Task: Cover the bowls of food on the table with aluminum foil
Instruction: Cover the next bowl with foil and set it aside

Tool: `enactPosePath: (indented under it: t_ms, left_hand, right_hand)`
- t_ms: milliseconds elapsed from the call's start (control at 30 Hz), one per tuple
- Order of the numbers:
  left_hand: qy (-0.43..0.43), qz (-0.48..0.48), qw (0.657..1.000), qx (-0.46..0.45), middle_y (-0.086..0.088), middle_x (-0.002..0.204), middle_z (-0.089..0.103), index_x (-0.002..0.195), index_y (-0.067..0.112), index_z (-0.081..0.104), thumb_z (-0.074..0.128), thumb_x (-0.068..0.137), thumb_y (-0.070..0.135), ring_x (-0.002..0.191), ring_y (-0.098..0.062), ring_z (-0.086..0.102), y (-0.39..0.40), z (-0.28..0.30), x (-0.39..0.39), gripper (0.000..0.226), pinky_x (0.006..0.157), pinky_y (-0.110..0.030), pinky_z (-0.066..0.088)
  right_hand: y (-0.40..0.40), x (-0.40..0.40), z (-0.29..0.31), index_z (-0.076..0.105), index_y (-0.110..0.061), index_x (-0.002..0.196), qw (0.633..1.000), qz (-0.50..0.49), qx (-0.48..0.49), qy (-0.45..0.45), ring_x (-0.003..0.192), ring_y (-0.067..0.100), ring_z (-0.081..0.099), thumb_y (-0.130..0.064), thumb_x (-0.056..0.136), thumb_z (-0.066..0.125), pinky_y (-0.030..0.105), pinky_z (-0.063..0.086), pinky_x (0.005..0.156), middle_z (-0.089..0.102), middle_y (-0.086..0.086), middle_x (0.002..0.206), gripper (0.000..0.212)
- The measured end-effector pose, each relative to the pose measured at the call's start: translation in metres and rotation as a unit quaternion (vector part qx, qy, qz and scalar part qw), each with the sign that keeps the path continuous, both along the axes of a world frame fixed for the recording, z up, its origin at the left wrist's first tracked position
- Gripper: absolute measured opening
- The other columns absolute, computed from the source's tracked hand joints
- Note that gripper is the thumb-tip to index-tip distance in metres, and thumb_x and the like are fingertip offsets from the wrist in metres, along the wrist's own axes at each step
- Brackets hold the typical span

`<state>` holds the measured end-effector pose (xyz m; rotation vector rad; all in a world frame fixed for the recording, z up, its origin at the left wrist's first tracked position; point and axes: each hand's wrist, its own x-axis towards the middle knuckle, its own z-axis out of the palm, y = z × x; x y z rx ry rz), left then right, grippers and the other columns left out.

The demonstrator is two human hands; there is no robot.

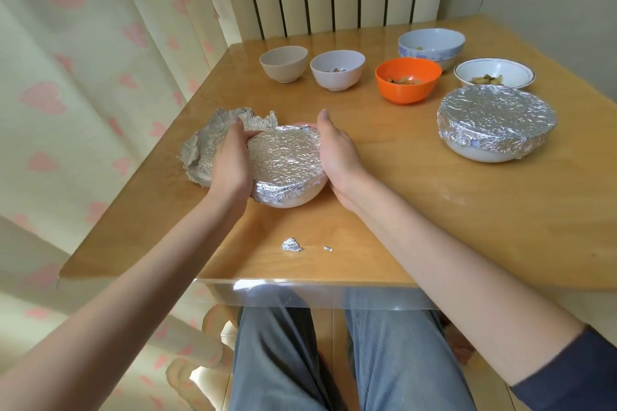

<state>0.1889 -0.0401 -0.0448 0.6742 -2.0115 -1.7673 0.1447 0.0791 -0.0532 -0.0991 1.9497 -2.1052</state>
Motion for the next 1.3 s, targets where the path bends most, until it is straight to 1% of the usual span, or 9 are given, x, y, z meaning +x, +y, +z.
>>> enactPosePath:
  t_ms: [233,400,567,667,800,933,1100,1167,1300]
  left_hand:
    - [0.006,-0.009,0.999,0.039,-0.001,0.088,0.072,0.089,0.022,0.068,0.027,0.104,0.044,0.087,-0.020,0.069,0.002,0.002,0.001,0.049,0.082,-0.033,0.052]
    - [0.007,-0.033,0.999,0.041,-0.003,0.093,0.073,0.107,0.015,0.067,0.025,0.104,0.046,0.085,-0.018,0.070,0.004,0.002,0.005,0.053,0.081,-0.032,0.053]
    - [0.003,-0.087,0.993,0.085,-0.006,0.124,0.063,0.137,0.012,0.051,0.018,0.103,0.055,0.105,-0.018,0.064,-0.013,0.005,0.012,0.065,0.088,-0.034,0.050]
    - [0.037,-0.083,0.989,0.119,-0.006,0.139,0.055,0.142,0.007,0.046,0.015,0.104,0.052,0.121,-0.021,0.057,-0.020,0.003,0.015,0.067,0.091,-0.031,0.048]
    - [0.050,-0.096,0.989,0.097,-0.003,0.120,0.066,0.134,0.008,0.054,0.015,0.104,0.050,0.102,-0.014,0.066,-0.010,-0.003,0.016,0.065,0.084,-0.028,0.052]
    - [0.079,-0.057,0.992,0.084,0.000,0.095,0.072,0.117,0.007,0.063,0.018,0.105,0.047,0.080,-0.008,0.071,0.001,-0.005,0.013,0.061,0.071,-0.023,0.054]
    - [0.077,-0.038,0.993,0.076,-0.001,0.095,0.072,0.114,0.009,0.065,0.019,0.106,0.043,0.083,-0.011,0.071,0.002,-0.007,0.012,0.057,0.074,-0.023,0.054]
    - [0.061,-0.066,0.992,0.086,-0.004,0.108,0.071,0.123,0.011,0.062,0.018,0.106,0.044,0.096,-0.017,0.069,-0.004,-0.008,0.013,0.058,0.085,-0.030,0.053]
    - [0.038,-0.127,0.985,0.113,-0.006,0.120,0.068,0.135,0.009,0.054,0.015,0.104,0.049,0.109,-0.020,0.066,-0.024,-0.008,0.014,0.064,0.098,-0.035,0.048]
  right_hand:
    - [0.000,-0.001,-0.002,0.053,0.005,0.123,1.000,0.001,-0.008,-0.028,0.119,0.045,0.046,-0.059,0.097,0.024,0.058,0.037,0.101,0.044,0.031,0.129,0.075]
    - [0.000,0.001,0.001,0.054,-0.010,0.129,1.000,-0.009,0.010,-0.028,0.113,0.032,0.058,-0.066,0.092,0.026,0.048,0.041,0.104,0.061,0.018,0.124,0.072]
    - [0.007,0.001,0.005,0.053,-0.014,0.133,0.998,0.029,0.052,-0.023,0.124,0.024,0.052,-0.085,0.073,0.019,0.040,0.038,0.107,0.056,0.009,0.135,0.099]
    - [0.013,-0.005,0.010,0.053,-0.016,0.134,0.998,-0.004,0.065,0.018,0.123,0.016,0.050,-0.073,0.089,0.015,0.027,0.036,0.095,0.055,0.000,0.135,0.082]
    - [0.010,-0.005,0.019,0.055,-0.015,0.132,0.996,0.041,0.060,0.060,0.126,0.012,0.046,-0.061,0.097,0.015,0.025,0.030,0.095,0.052,-0.003,0.138,0.070]
    - [0.005,0.002,0.018,0.067,-0.020,0.115,0.991,0.029,0.104,0.082,0.084,0.003,0.056,-0.060,0.096,0.026,0.020,0.037,0.069,0.063,-0.001,0.116,0.061]
    - [0.004,-0.001,0.015,0.062,-0.002,0.116,0.987,0.025,0.126,0.096,0.097,0.007,0.055,-0.060,0.096,0.028,0.014,0.034,0.065,0.062,0.014,0.119,0.071]
    - [0.005,0.000,0.015,0.063,-0.002,0.115,0.987,0.028,0.124,0.098,0.099,0.008,0.056,-0.059,0.097,0.026,0.015,0.037,0.070,0.061,0.015,0.121,0.070]
    - [0.007,-0.002,0.018,0.067,-0.020,0.114,0.994,0.071,0.073,0.036,0.116,0.021,0.055,-0.068,0.092,0.024,0.038,0.039,0.105,0.060,0.011,0.127,0.068]
